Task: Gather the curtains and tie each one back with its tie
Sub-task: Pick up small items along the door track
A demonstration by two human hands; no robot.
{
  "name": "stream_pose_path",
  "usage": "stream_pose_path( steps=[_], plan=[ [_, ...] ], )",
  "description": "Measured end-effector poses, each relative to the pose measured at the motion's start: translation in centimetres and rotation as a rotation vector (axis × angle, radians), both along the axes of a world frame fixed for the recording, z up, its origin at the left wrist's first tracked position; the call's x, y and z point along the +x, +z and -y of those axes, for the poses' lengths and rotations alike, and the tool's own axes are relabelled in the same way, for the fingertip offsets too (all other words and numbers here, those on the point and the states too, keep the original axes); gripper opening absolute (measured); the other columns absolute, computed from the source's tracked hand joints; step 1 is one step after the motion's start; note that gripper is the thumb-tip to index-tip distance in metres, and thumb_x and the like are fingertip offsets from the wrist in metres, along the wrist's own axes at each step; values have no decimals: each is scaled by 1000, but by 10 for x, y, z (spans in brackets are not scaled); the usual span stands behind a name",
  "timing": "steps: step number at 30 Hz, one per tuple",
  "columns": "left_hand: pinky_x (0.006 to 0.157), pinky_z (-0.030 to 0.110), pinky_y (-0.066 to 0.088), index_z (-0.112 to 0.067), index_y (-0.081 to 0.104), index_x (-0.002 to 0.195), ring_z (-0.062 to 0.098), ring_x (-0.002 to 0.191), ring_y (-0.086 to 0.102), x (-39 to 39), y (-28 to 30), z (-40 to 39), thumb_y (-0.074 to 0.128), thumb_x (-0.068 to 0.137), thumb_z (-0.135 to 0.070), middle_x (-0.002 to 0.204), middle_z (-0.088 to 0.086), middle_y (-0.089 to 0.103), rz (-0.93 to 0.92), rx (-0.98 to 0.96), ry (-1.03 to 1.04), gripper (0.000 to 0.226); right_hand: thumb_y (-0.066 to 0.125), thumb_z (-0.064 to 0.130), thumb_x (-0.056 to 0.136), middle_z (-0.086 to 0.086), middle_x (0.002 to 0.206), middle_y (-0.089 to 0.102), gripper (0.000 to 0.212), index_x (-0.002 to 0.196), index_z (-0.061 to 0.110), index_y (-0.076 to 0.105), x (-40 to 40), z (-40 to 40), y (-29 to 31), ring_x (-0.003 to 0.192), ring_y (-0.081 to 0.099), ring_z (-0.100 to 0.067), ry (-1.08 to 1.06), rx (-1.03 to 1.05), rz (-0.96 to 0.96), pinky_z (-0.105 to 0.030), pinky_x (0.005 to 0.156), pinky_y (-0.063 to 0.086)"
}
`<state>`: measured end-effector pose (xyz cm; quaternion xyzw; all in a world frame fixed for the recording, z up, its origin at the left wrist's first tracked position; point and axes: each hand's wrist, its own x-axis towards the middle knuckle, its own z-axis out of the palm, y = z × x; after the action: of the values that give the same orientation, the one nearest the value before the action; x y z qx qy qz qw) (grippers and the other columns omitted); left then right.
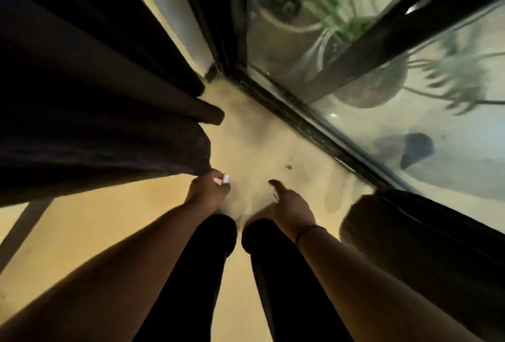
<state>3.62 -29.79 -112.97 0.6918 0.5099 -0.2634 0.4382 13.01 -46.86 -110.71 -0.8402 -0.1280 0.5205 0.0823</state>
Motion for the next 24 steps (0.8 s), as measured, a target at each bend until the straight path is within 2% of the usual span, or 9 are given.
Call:
stream_pose_path(
  steps=[2, 4, 5, 8, 10, 13, 16, 21, 24],
  plan=[
    [64, 27, 53, -25, 59, 106, 23, 69, 68, 1, 60, 12, 64, 83, -23, 80, 11, 71, 31, -16, -41, 24, 42, 9, 83, -15, 124, 57, 61, 138, 32, 37, -6, 2, 52, 121, 46, -41, 99, 23, 12, -45, 99, 44],
    [48, 17, 47, -26, 56, 104, 9, 45, 61, 6, 128, 26, 65, 83, -17, 69, 7, 65, 95, -68, -70, 24, 46, 11, 84, -15, 123, 56, 55, 136, 28, 40, -11, 10, 110, 116, 50, -39, 125, 73, 16, -44, 99, 44],
    [47, 17, 46, -23, 57, 103, 10, 42, 58, 6, 160, 33, 65, 83, -15, 65, 6, 63, 134, -94, -80, 23, 49, 12, 84, -14, 122, 56, 53, 134, 28, 41, -15, 15, 137, 114, 53, -37, 114, 100, 19, -42, 97, 45],
    [54, 33, 48, -15, 57, 103, 24, 48, 57, 2, 233, 54, 66, 83, -10, 61, 9, 57, 261, -152, -143, 23, 58, 15, 82, -11, 119, 60, 48, 126, 30, 46, -27, 35, 196, 108, 57, -32, 41, 165, 73, -34, 89, 48],
    [57, 37, 52, -14, 57, 101, 26, 53, 59, -3, 277, 70, 66, 83, -9, 61, 8, 56, 319, -134, -211, 21, 57, 13, 82, -11, 119, 62, 46, 125, 27, 48, -39, 55, 230, 107, 58, -29, -46, 212, 129, -30, 86, 47],
    [56, 33, 52, -13, 58, 102, 25, 54, 59, -19, 327, 99, 66, 83, -7, 60, 5, 56, 396, -160, -256, 21, 53, 8, 84, -11, 118, 63, 42, 124, 22, 52, -63, 97, 275, 105, 60, -27, -153, 271, 209, -25, 81, 45],
    [52, 30, 54, -15, 57, 100, 21, 52, 61, -51, 369, 136, 66, 82, -7, 62, 5, 59, 447, -186, -335, 21, 60, 10, 83, -10, 107, 67, 38, 119, 19, 56, -106, 152, 321, 96, 64, -25, -237, 267, 302, -22, 72, 45],
    [57, 35, 54, -16, 57, 96, 21, 49, 57, -100, 426, 222, 67, 81, -5, 67, 8, 58, 514, -296, -401, 21, 56, 9, 81, -5, 120, 63, 40, 120, 18, 59, -180, 254, 386, 114, 56, -23, -261, 245, 440, -22, 92, 40],
    [48, 27, 50, -14, 57, 98, 17, 47, 56, -122, 451, 283, 68, 82, -6, 70, 8, 58, 565, -368, -473, 21, 55, 9, 77, -1, 115, 66, 39, 114, 20, 64, -212, 308, 418, 110, 60, -18, -350, 268, 479, -15, 85, 39]
  ],
)
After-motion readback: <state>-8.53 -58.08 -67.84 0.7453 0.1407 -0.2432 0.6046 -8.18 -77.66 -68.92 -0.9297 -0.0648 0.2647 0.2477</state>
